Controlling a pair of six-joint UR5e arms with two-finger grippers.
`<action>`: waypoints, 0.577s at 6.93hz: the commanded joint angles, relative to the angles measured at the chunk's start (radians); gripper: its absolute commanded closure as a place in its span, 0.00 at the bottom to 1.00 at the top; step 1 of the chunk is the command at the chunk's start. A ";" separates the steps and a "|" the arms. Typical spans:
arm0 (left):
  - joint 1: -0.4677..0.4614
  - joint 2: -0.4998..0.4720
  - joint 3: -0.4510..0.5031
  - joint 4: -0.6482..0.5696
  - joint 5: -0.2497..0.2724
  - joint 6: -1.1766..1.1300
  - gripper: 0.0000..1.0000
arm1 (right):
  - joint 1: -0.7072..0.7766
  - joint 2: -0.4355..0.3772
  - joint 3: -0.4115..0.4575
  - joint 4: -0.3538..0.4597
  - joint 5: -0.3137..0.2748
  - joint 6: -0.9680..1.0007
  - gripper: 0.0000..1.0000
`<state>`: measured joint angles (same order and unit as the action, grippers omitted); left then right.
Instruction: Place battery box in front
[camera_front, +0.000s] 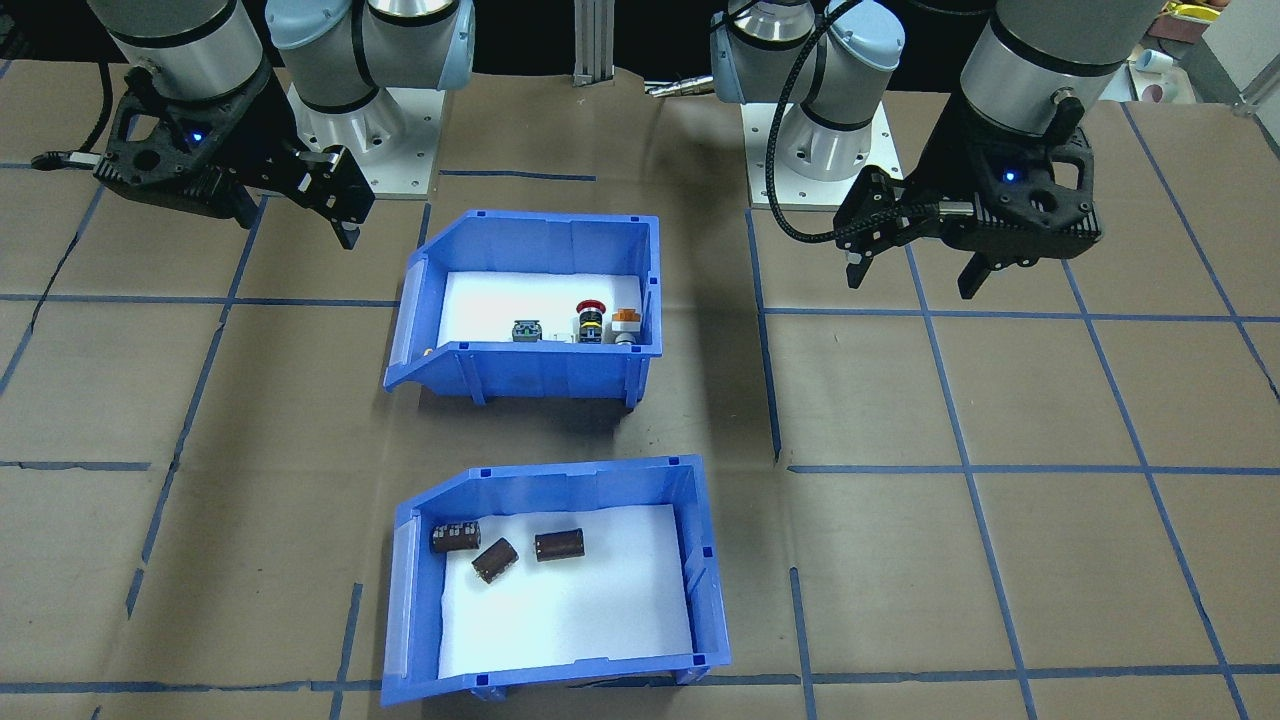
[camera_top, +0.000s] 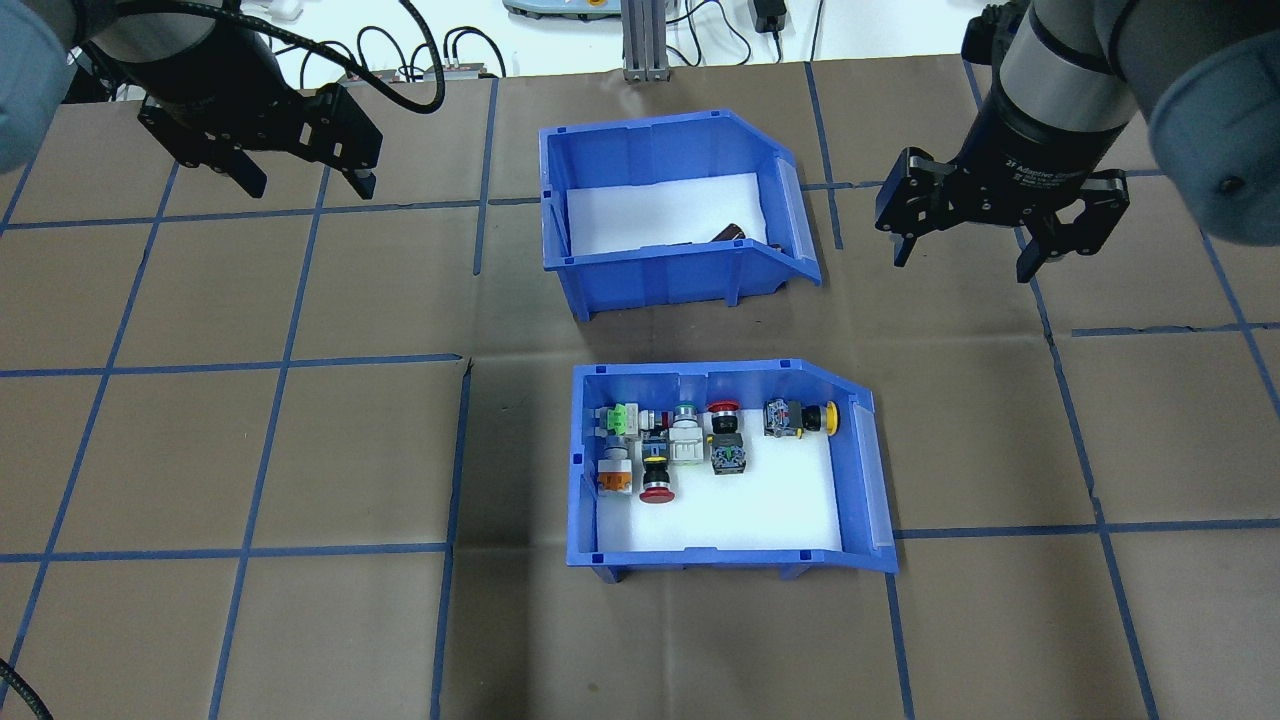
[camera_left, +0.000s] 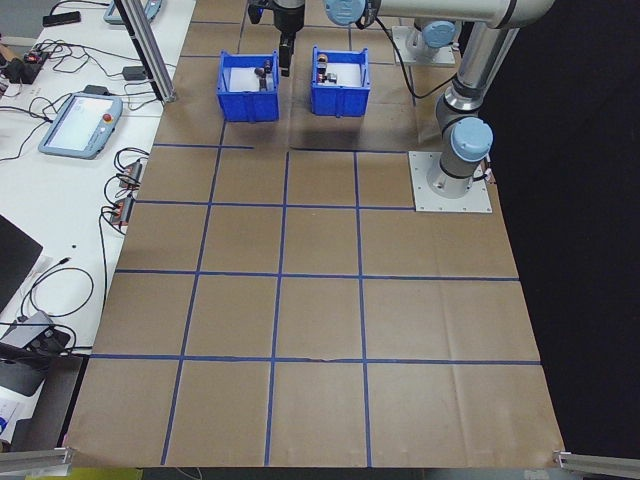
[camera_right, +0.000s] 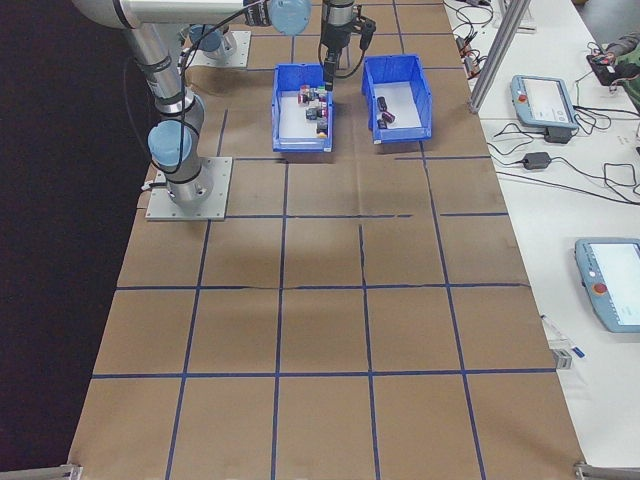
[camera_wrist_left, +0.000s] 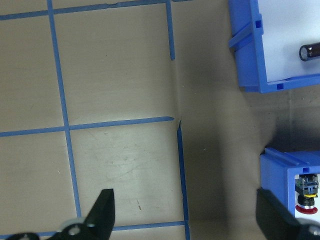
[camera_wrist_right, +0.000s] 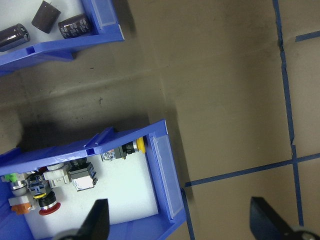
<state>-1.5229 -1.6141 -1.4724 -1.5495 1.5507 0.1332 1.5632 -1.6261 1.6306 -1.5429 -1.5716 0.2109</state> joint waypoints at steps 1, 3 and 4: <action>0.000 -0.006 0.010 -0.001 0.003 0.002 0.00 | 0.000 0.000 0.000 0.001 0.001 0.001 0.00; 0.001 0.005 -0.005 -0.003 0.005 0.003 0.00 | 0.000 0.000 0.000 0.001 -0.001 0.001 0.00; 0.001 0.008 -0.005 -0.001 0.005 0.006 0.00 | 0.000 0.000 0.000 0.003 -0.005 -0.002 0.00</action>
